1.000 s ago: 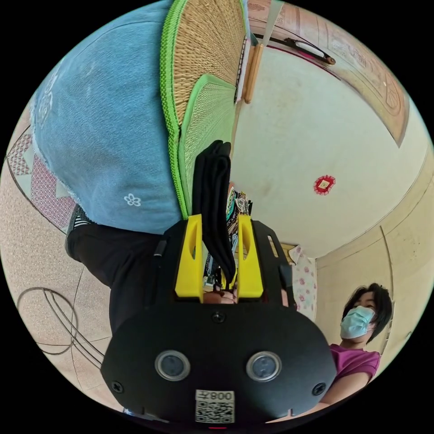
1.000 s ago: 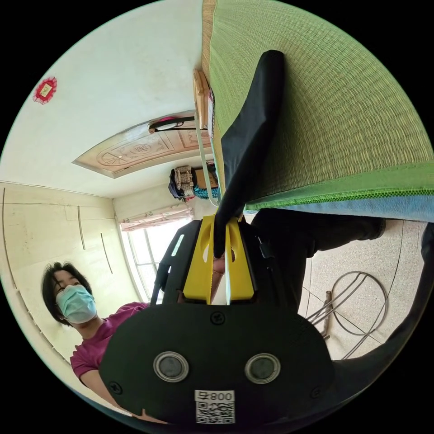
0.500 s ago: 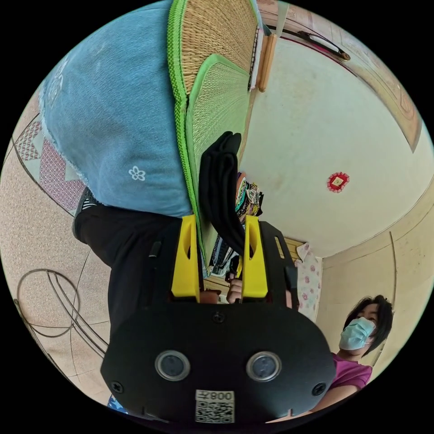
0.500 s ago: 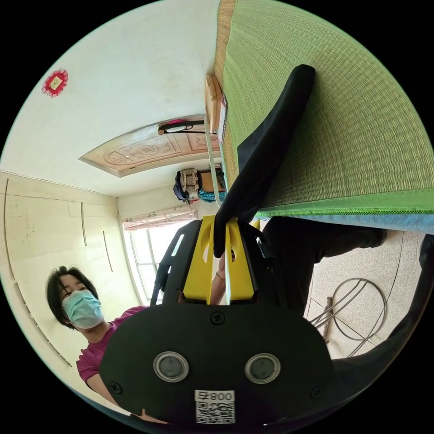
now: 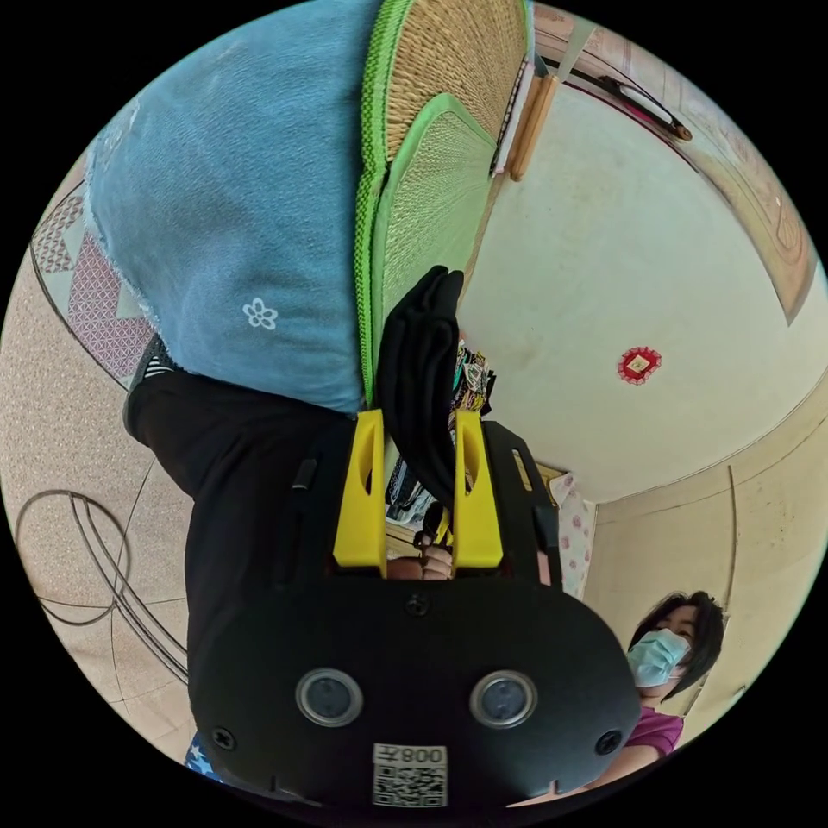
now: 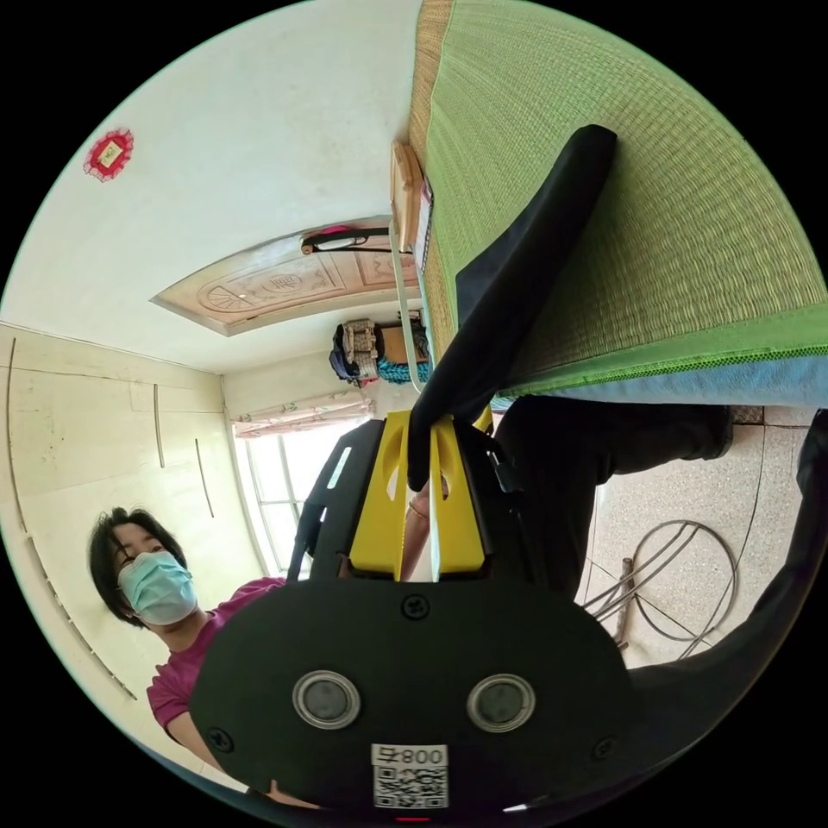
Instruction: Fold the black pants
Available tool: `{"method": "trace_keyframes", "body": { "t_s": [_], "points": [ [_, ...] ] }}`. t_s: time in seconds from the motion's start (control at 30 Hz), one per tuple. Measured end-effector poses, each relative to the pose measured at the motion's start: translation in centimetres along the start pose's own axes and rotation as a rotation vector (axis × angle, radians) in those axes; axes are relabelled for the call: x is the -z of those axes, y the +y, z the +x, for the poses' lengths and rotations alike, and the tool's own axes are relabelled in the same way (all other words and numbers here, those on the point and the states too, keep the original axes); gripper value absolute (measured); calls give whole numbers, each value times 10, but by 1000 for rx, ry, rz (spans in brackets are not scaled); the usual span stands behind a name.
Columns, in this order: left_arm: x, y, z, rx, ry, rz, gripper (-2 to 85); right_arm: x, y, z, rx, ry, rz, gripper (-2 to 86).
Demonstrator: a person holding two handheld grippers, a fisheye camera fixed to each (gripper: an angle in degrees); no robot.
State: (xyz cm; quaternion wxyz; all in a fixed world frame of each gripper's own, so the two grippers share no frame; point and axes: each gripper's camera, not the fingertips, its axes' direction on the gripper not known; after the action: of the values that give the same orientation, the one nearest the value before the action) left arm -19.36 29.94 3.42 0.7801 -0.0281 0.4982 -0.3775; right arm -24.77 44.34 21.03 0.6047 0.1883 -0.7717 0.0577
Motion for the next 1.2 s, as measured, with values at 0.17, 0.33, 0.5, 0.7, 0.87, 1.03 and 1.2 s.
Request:
{"method": "trace_keyframes", "body": {
  "t_s": [0.17, 0.33, 0.5, 0.7, 0.87, 1.03, 1.2],
  "points": [
    [-9, -2, 5, 1, -4, -7, 120, 10, 3, 7, 1, 4, 6, 18],
    [-19, -6, 9, 4, -48, -25, 109, 19, 5, 19, -1, 10, 13, 17],
    [-25, -8, 14, 3, -60, -11, 94, 30, 7, 34, -9, 10, 25, 15],
    [-40, -6, 33, -40, -99, -36, 71, 48, 9, 53, -9, 14, 39, 16],
    [-53, 3, 52, -80, -106, -54, 66, 72, 16, 70, -1, 14, 52, 15],
    [-71, 12, 74, -111, -95, -74, 64, 94, 26, 83, 19, 27, 45, 11],
    [-92, 16, 98, -144, -82, -95, 62, 115, 36, 92, 59, 14, 48, 9]
  ]
}}
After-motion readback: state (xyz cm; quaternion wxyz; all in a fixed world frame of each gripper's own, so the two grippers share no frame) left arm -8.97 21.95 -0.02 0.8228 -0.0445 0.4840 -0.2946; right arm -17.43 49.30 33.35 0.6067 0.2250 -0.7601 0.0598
